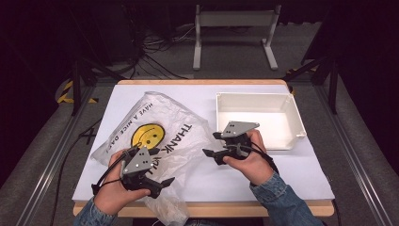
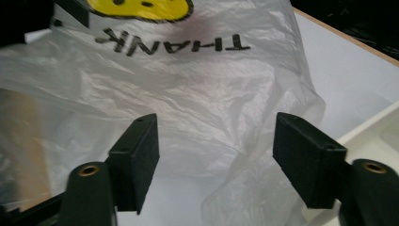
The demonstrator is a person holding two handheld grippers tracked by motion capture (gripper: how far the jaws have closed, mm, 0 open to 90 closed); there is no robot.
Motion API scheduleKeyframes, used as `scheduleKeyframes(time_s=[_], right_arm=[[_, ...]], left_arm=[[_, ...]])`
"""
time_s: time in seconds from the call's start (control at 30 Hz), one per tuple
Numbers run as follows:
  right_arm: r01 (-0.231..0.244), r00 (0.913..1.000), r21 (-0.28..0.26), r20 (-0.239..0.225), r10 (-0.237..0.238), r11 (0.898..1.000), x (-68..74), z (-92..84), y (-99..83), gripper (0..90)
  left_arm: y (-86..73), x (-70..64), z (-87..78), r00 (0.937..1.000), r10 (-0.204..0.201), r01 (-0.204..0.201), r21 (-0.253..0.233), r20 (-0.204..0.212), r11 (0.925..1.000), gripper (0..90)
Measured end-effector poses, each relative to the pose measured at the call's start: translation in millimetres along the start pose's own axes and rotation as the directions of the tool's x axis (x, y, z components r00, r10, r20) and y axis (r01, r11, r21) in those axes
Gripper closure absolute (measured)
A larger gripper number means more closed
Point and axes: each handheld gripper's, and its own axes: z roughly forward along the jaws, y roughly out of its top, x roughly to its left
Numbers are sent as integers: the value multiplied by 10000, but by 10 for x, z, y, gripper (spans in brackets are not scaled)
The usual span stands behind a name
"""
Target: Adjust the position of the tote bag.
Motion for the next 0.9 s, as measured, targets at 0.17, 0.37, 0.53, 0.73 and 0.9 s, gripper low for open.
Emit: scheduleKeyframes(time_s=[0.17,0.37,0.53,0.73,0.9], right_arm=[[-158,9995,193,264,153,9997,-33,70,-46,230],[-218,9994,46,270,217,9998,-39,80,-49,201],[-99,9994,205,319,93,9997,-39,126,-69,178],[278,9988,635,386,-303,9976,-23,244,-101,130],[376,9985,633,369,-399,9973,-23,353,-123,131]], left_arm=[[-39,37,24,9995,21,-6,479,-316,9989,115],[-134,164,36,10000,57,-61,767,57,9970,610],[-110,189,-66,9993,-214,207,237,304,9995,835],[-117,221,-165,9983,-390,393,-65,424,9992,876],[-111,241,-247,9956,-482,500,-206,801,9985,885]])
